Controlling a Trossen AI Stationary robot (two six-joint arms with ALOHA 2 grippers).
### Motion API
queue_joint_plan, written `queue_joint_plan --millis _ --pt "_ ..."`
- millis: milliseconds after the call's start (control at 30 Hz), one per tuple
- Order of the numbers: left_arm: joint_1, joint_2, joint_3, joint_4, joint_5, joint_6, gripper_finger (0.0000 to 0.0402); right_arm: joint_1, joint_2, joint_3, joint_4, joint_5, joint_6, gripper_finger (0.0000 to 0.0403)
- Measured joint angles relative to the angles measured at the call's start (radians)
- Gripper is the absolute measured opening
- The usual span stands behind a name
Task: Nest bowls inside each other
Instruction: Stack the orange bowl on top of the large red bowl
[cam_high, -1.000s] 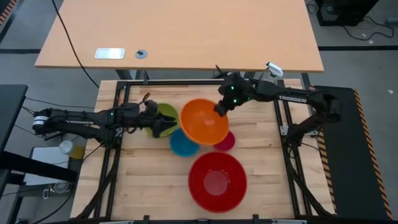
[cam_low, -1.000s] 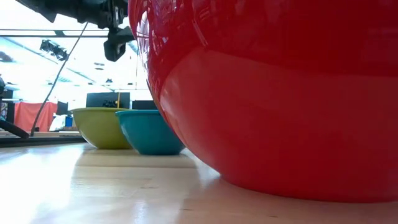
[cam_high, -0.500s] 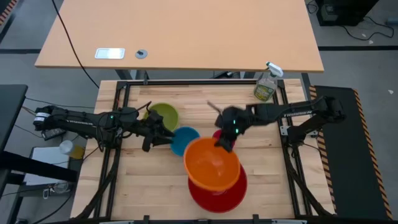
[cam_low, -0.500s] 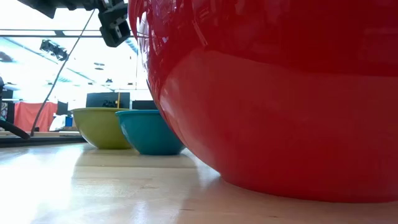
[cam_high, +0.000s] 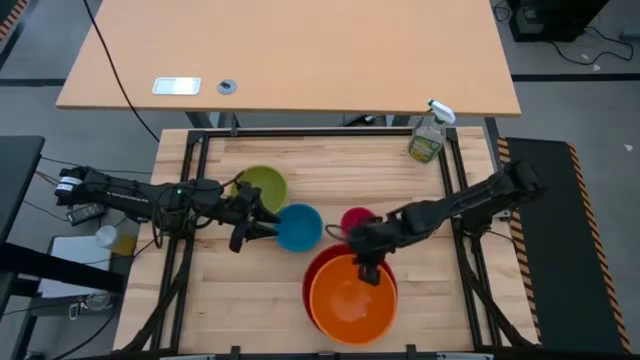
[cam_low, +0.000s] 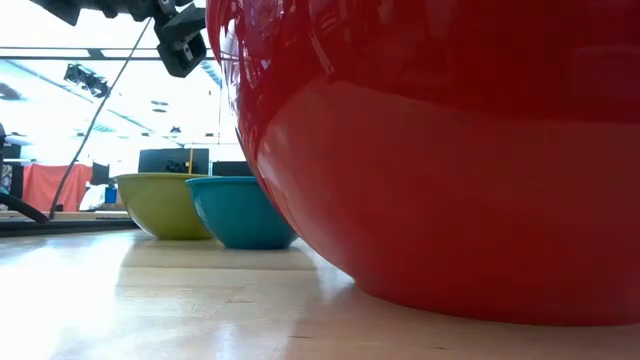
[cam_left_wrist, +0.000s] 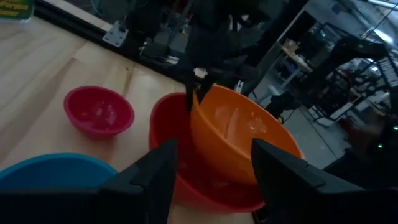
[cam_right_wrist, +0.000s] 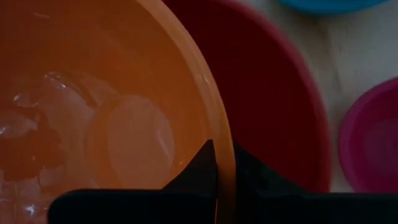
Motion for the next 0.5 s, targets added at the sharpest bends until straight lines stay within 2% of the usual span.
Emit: queue_joint_plan --millis 267,500 --pt "0.0 0.0 0.0 -0.002 -0.009 -0.005 0.0208 0.008 0.072 0.0 -0.027 0.082 0.013 0.0029" --pt "0.0 0.0 0.0 -0.003 -0.009 -0.009 0.0208 0.008 0.084 0.0 -0.069 0.127 0.012 0.0029"
